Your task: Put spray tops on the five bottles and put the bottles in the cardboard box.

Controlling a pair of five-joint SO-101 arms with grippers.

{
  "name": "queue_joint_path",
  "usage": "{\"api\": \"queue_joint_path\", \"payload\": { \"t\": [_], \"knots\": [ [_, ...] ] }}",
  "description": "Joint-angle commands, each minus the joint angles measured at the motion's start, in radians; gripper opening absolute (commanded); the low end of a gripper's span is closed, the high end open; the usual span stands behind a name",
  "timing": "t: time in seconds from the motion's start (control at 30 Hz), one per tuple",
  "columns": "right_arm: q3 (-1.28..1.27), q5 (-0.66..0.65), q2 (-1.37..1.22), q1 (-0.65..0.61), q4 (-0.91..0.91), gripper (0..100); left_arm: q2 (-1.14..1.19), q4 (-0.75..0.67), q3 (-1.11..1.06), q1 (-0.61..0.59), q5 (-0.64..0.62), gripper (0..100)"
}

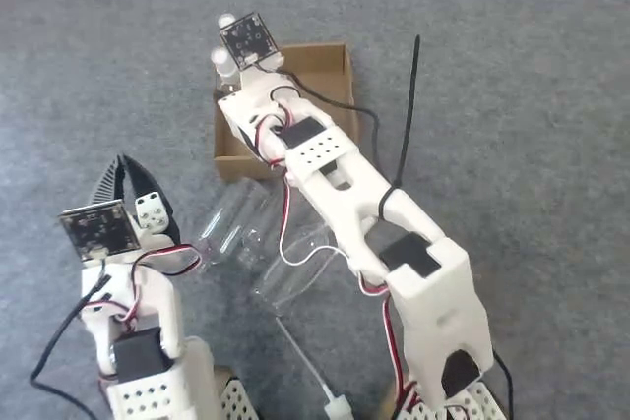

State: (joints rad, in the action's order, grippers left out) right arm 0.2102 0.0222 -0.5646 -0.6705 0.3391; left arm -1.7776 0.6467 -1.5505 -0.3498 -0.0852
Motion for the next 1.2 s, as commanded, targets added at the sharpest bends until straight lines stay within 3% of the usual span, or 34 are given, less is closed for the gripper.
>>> {"api": "queue_joint_path", "payload": {
  "t": [0.0, 0.93, 1.17],
  "knots": [
    [0.083, 0.006, -0.015, 0.027, -0.024, 0.6, -0.014, -0.015, 0.038, 0.0, -0.011, 1],
    [0.087, 0.006, -0.025, 0.022, 0.027, 0.8, -0.014, -0.018, 0.038, 0.002, -0.011, 1],
    [0.087, 0.006, -0.019, 0.016, 0.099, 15.3, -0.014, -0.018, 0.038, 0.002, -0.011, 1]
  ]
}}
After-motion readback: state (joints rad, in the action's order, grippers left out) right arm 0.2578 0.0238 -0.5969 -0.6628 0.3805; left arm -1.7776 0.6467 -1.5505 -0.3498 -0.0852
